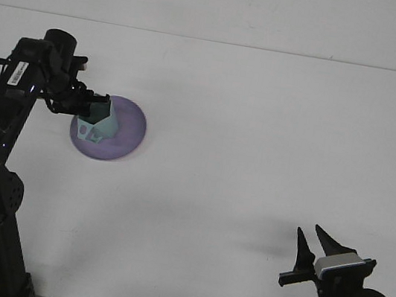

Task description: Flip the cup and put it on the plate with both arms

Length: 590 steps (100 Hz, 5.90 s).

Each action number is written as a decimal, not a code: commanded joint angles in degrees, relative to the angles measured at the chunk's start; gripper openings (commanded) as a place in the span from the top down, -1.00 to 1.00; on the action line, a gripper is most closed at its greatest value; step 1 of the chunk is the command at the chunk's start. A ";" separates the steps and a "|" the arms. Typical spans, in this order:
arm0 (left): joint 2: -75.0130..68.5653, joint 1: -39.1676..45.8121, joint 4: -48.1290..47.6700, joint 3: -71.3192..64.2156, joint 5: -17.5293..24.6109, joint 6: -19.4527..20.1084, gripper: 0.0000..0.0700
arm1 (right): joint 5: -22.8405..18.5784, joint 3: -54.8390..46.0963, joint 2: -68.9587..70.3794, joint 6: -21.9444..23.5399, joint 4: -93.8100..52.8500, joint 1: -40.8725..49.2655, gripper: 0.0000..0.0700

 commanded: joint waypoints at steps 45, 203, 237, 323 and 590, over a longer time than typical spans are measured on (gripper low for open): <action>3.37 0.00 2.69 -1.62 -1.53 1.97 0.97 | -0.07 0.35 0.20 0.83 0.33 0.07 0.32; -76.74 0.04 30.71 -43.10 -1.03 4.22 0.97 | 0.68 -2.03 3.82 -3.65 14.12 0.04 0.99; -109.09 -0.11 48.85 -82.36 -0.37 -0.33 0.97 | 0.07 -8.02 2.40 -2.23 22.23 0.07 0.99; -112.19 0.55 51.45 -87.67 -1.46 -2.93 0.96 | -0.02 -8.00 2.40 -2.25 22.05 0.07 0.99; -115.99 1.66 81.26 -115.05 -2.99 1.86 0.96 | -5.11 -32.70 -13.33 -12.98 34.23 -18.36 0.99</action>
